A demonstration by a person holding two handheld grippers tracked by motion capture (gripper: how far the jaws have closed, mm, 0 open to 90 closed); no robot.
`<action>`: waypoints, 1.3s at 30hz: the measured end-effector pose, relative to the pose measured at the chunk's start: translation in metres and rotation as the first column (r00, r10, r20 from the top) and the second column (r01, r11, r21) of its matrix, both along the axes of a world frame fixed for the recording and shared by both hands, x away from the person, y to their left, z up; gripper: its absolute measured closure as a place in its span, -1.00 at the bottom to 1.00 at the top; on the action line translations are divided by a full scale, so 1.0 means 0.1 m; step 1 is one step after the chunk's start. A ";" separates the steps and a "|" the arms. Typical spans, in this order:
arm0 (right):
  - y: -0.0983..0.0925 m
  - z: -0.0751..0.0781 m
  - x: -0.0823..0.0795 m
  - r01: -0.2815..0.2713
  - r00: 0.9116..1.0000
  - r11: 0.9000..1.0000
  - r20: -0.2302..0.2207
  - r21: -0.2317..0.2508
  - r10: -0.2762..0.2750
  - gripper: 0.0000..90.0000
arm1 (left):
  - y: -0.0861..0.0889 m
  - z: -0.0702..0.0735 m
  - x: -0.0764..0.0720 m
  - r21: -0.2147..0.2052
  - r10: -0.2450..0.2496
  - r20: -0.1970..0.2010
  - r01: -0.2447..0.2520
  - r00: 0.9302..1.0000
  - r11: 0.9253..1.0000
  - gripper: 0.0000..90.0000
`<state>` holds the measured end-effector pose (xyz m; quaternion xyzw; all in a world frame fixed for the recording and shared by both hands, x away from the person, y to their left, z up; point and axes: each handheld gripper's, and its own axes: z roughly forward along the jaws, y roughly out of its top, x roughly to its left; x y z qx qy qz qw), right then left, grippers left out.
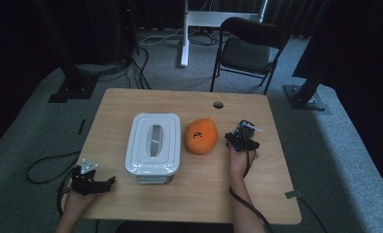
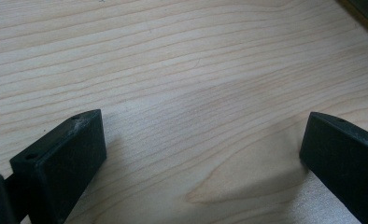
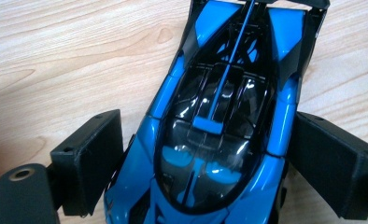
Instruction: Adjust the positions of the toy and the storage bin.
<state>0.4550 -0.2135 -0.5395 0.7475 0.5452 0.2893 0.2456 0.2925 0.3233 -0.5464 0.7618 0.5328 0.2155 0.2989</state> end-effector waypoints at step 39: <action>-0.45 0.16 -0.53 -0.366 0.931 0.929 -0.014 -0.052 0.366 -0.47 | 0.00 0.00 0.00 0.000 0.001 0.000 -0.001 1.000 1.000 -0.98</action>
